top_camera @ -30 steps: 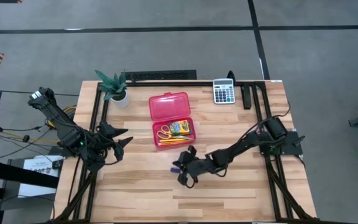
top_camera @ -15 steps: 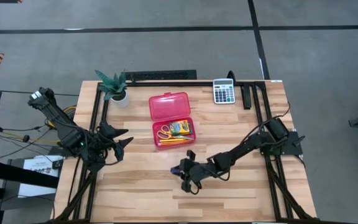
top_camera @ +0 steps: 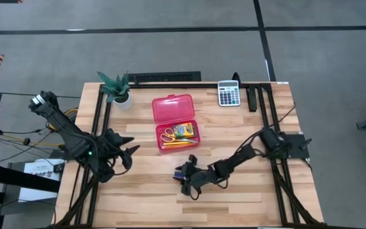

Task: Pack school essentials
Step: Put the eraser into the supply box

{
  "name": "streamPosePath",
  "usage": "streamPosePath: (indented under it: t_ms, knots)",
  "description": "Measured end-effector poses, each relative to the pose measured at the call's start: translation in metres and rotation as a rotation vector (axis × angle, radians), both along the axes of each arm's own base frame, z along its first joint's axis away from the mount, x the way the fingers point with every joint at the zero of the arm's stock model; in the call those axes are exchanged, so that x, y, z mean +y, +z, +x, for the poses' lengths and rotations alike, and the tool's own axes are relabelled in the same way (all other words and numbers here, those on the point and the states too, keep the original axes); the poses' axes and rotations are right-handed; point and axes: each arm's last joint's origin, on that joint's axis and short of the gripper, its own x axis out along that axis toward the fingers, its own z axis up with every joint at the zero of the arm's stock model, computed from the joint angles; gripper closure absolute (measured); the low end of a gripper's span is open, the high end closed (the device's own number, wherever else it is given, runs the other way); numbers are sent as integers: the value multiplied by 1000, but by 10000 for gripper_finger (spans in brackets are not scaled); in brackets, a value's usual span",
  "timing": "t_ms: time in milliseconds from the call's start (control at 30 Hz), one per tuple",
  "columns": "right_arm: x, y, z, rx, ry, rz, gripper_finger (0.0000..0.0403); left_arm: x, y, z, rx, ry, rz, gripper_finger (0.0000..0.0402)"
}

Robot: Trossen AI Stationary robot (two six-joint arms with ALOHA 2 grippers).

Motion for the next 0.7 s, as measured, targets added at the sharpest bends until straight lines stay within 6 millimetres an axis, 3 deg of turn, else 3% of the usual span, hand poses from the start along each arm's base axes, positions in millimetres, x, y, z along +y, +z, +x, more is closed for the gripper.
streamPosePath:
  t_ms: [200, 367, 500, 700]
  knots:
    - [9, -33, -4, -20, -84, 15, 185, 0, 0, 0, -5, 0, -8, 193]
    - [22, -45, -12, -36, -135, -8, 198, 0, 0, 0, -15, 9, -17, 193]
    - [28, -47, -18, -15, -136, -67, 247, 0, 0, 0, -21, 14, -24, 193]
    - [28, -43, -19, -19, -146, -15, 327, 0, 0, 0, -26, 20, -39, 193]
